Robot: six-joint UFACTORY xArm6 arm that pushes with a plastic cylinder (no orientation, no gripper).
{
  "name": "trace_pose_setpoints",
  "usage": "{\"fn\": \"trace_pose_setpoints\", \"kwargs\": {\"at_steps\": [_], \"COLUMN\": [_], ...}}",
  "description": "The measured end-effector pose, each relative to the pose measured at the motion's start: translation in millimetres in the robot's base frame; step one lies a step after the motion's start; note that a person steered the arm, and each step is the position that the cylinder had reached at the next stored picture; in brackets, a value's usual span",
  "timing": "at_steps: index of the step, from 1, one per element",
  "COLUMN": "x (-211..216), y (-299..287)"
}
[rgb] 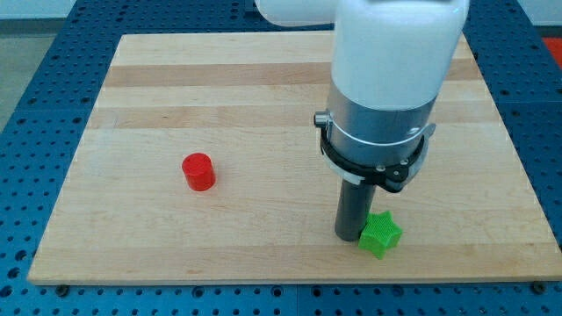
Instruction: Slide the red circle bottom of the red star
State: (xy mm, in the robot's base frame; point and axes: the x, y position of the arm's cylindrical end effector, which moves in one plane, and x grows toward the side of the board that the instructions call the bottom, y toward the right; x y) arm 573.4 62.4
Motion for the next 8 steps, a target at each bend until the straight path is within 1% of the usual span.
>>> {"fn": "trace_pose_setpoints", "kwargs": {"at_steps": [1, 2, 3, 4, 5, 6, 7, 8], "x": [-2, -5, -32, -91, -74, -74, -74, -72], "y": [-37, -162, -273, -225, -131, -59, -52, -26]}}
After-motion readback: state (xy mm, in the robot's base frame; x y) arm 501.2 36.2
